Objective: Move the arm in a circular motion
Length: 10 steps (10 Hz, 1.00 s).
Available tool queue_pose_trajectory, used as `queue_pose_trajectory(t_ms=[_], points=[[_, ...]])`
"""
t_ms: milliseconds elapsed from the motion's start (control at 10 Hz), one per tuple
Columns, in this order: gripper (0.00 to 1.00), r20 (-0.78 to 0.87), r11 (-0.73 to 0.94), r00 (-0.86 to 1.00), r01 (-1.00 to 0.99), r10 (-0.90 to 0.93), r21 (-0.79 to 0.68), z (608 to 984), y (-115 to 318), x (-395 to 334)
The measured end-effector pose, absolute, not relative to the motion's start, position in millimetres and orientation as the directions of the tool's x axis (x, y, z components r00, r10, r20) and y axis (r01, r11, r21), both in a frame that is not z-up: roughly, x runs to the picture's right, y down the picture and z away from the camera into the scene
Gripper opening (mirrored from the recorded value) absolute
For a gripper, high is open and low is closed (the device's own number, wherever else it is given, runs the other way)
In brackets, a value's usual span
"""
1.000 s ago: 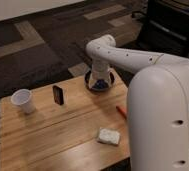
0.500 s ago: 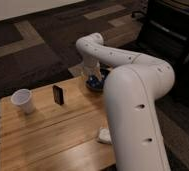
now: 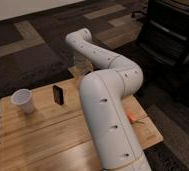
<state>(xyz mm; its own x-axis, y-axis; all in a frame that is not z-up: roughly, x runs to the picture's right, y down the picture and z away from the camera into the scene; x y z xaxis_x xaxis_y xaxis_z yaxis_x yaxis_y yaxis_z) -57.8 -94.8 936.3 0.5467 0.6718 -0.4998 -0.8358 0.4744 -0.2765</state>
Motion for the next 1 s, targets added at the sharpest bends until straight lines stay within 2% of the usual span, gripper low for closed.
queue_pose_trajectory(t_ms=[400,600,1000], points=[[0.65,-0.483,0.474,0.479,-0.869,0.733,-0.143,980,-130,21],[0.65,-0.466,0.396,0.373,-0.917,0.802,-0.051,974,-149,71],[0.65,-0.461,0.239,0.209,-0.971,0.862,0.006,953,-158,123]])
